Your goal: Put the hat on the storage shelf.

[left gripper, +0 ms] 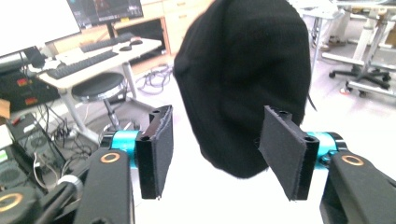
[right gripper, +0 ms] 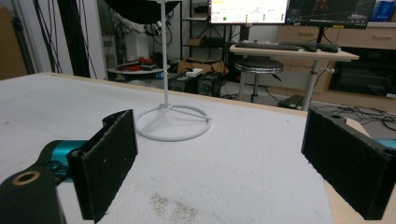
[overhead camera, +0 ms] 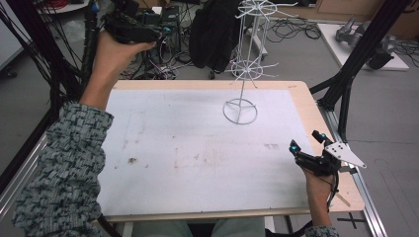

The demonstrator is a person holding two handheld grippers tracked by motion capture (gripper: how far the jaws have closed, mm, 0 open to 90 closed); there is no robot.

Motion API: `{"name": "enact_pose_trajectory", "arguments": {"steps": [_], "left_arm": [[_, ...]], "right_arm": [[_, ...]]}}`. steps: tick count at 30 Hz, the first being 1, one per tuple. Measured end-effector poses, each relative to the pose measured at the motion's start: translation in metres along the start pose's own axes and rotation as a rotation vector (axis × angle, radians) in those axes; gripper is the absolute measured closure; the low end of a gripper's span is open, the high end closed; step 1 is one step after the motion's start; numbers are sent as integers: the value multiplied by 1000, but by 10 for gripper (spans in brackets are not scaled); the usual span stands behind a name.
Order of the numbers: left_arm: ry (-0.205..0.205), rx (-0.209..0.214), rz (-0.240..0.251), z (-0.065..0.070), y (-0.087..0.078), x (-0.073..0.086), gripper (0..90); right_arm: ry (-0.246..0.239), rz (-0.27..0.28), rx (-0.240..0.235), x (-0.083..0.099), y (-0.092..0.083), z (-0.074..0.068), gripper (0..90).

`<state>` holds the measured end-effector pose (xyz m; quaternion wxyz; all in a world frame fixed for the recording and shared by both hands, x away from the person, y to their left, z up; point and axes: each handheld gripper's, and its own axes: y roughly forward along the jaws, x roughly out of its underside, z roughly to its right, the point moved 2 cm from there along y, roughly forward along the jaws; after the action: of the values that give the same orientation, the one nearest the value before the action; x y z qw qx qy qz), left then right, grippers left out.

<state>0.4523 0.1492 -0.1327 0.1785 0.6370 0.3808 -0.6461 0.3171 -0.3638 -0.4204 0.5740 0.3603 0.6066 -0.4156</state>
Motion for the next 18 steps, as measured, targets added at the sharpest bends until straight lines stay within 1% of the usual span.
{"name": "enact_pose_trajectory", "arguments": {"steps": [1,2,3,4,5,6,7,8,9,12,15,16,17,18], "left_arm": [[6,-13,10,0,-6,3,428],[0,-19,38,0,-11,6,428],[-3,-24,44,-1,-16,9,428],[-4,-31,35,-2,-20,12,426],[-5,-41,38,-3,-25,15,420],[-13,-44,51,-4,-31,20,416],[-21,-44,57,-4,-35,23,416],[-21,-44,57,-4,-35,23,413],[-28,-54,63,-3,-43,33,402],[-26,-63,64,0,-54,49,388],[-46,-70,75,5,-65,64,347],[-49,-73,80,7,-68,69,324],[-42,-76,78,9,-72,74,319],[-47,-82,87,11,-75,79,313]], "right_arm": [[2,-2,1,0,0,0,97],[2,-2,1,0,1,0,97],[1,-1,1,0,1,0,97],[-4,1,0,0,1,0,97],[-3,0,1,0,1,0,97],[2,-2,-1,0,1,-1,97],[-6,-1,-1,0,2,-1,97],[-6,-1,-1,0,2,-1,97],[1,-3,-2,0,2,-2,97],[-6,-2,-5,-1,3,-3,97],[-7,-5,-5,0,4,-4,97],[-9,-5,-6,-1,5,-4,96],[-7,-7,-6,-1,5,-5,97],[-10,-7,-6,-1,5,-5,97]]}}
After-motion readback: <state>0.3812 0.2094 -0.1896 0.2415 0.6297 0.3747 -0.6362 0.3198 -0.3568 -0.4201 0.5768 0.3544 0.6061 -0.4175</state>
